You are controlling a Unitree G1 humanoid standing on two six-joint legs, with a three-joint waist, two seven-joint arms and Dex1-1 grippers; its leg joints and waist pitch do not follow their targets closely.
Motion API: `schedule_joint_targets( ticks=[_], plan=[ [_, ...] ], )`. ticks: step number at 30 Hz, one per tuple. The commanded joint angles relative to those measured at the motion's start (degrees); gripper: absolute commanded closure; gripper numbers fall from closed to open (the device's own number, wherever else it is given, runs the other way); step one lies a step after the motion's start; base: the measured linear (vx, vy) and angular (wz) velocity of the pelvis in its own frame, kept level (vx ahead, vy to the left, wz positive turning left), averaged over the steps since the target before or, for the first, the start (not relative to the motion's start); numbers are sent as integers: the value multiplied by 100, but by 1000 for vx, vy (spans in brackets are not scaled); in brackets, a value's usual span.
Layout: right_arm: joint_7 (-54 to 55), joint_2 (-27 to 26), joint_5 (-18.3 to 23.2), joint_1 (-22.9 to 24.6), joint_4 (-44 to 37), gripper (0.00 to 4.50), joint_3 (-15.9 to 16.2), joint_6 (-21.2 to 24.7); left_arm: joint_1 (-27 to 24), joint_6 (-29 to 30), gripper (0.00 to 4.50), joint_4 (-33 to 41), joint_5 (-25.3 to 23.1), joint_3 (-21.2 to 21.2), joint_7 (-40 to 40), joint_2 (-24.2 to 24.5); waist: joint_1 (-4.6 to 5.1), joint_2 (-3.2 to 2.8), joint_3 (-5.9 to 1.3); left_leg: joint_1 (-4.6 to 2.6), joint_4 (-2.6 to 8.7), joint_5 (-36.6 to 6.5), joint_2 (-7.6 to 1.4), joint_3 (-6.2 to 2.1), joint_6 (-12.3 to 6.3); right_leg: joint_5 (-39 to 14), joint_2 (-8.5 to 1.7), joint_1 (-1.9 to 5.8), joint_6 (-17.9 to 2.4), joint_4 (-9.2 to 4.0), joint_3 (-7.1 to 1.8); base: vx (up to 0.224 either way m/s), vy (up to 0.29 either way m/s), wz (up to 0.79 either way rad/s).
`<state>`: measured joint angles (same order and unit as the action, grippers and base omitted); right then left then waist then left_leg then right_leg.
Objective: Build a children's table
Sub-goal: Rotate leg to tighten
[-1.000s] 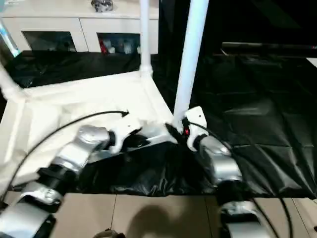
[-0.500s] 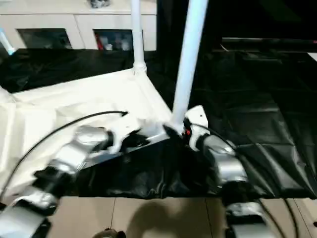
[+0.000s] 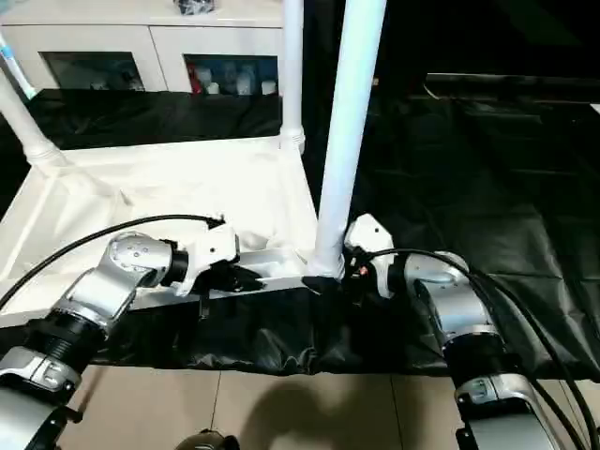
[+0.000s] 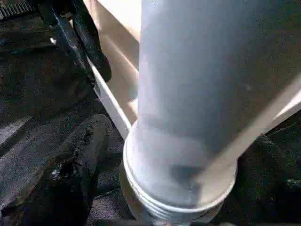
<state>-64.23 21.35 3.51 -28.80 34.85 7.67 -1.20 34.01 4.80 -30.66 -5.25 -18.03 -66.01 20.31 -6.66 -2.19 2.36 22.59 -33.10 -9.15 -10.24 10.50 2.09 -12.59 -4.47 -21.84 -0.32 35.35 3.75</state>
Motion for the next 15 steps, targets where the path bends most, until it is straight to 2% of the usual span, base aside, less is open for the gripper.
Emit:
schedule_joint_targets(
  ticks=[1,5,10,15],
  plan=[
    [-126,-138,-90,6,25,62,288,-97,152,-4,450,-3,-28,-19,216,-104,-13,55,-352,-147,333,-1080,-350,-114,-424,-195,-463,210,-1525,-374,-252,0,0,0],
    [-218,-110,-64,-3,66,62,319,-120,177,-67,450,-74,-12,-60,223,-170,-26,53,-365,-144,318,-963,-347,-114,-482,8,-450,215,-1537,-350,-246,0,0,0],
    [-207,-90,-107,-40,151,62,309,-215,232,-143,450,-176,-28,-87,192,-203,-40,49,-354,-148,323,-1087,-346,-114,-454,-216,-456,211,-1518,-377,-247,0,0,0],
    [-184,-91,-125,-48,195,62,255,-282,246,-206,450,-254,-84,-89,195,-168,-45,52,-363,-149,325,-1075,-352,-119,-440,-153,-456,215,-1509,-362,-247,0,0,0]
  ],
)
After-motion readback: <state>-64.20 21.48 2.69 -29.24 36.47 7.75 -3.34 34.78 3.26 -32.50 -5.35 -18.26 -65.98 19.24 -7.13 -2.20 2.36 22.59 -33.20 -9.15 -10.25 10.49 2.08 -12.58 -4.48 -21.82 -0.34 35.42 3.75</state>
